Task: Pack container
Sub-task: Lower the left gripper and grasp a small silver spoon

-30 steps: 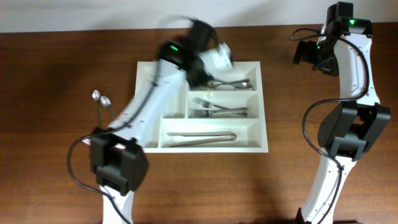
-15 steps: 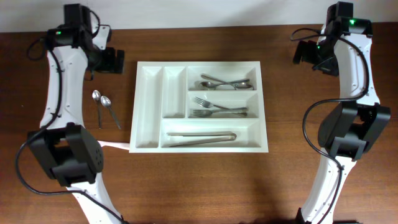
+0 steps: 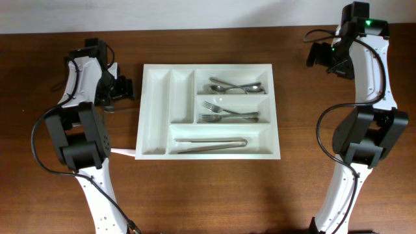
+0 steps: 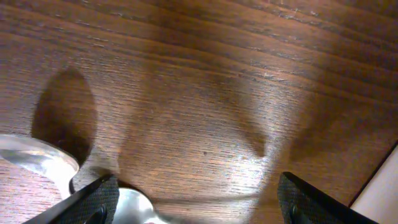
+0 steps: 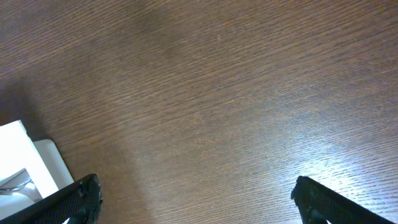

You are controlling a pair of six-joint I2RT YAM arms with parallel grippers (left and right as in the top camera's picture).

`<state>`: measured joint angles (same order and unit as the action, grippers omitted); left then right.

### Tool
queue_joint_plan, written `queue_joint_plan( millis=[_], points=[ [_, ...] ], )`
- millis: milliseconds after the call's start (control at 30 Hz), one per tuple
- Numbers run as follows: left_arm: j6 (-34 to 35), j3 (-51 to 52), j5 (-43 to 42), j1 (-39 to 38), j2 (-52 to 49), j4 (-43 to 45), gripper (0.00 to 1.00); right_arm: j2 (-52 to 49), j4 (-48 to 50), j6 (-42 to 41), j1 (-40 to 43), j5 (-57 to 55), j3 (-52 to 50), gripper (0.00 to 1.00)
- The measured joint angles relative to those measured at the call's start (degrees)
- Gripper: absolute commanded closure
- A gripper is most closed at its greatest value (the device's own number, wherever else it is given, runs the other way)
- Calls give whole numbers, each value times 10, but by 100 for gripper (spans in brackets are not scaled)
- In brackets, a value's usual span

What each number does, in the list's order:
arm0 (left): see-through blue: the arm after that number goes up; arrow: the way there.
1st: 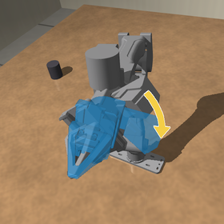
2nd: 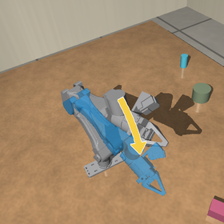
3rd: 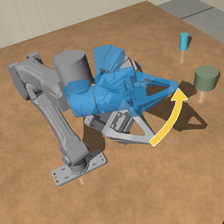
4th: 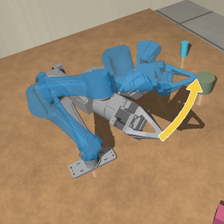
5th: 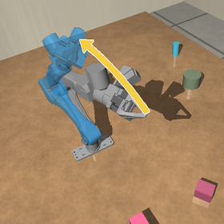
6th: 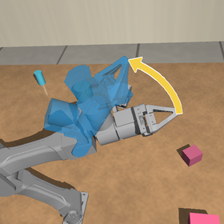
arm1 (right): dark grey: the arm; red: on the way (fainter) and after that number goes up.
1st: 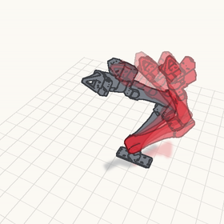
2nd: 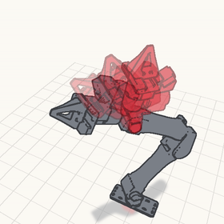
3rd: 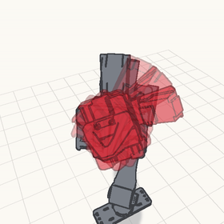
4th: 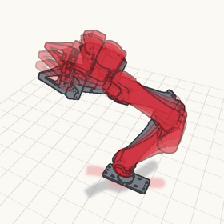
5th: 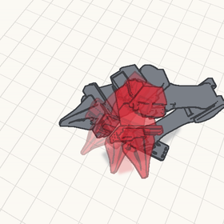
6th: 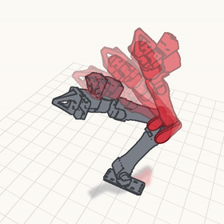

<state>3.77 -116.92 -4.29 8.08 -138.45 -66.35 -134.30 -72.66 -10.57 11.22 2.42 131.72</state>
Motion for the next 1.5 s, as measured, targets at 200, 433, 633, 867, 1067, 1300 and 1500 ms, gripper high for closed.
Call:
queue_joint_plan(
  millis=[200, 433, 633, 867, 1067, 1300, 1500],
  points=[
    [6, 0, 0, 6, 0, -3, 15, 0, 0, 0, 0, 0, 0, 1],
    [-9, 0, 16, 7, 0, -5, 15, 0, 0, 0, 0, 0, 0, 1],
    [-81, 0, 20, 7, 0, -59, 16, 0, 0, 0, 0, 0, 0, 1],
    [-132, 0, 29, 7, 0, -105, 32, 0, 0, 0, 0, 0, 0, 1],
    [-120, 0, 31, 7, 0, -85, 38, 0, 0, 0, 0, 0, 0, 1],
    [-5, 0, 12, 9, 0, -46, 38, 0, 0, 0, 0, 0, 0, 1],
    [67, 0, 2, 14, 0, -39, 39, 0, 0, 0, 0, 0, 0, 1]
  ],
)
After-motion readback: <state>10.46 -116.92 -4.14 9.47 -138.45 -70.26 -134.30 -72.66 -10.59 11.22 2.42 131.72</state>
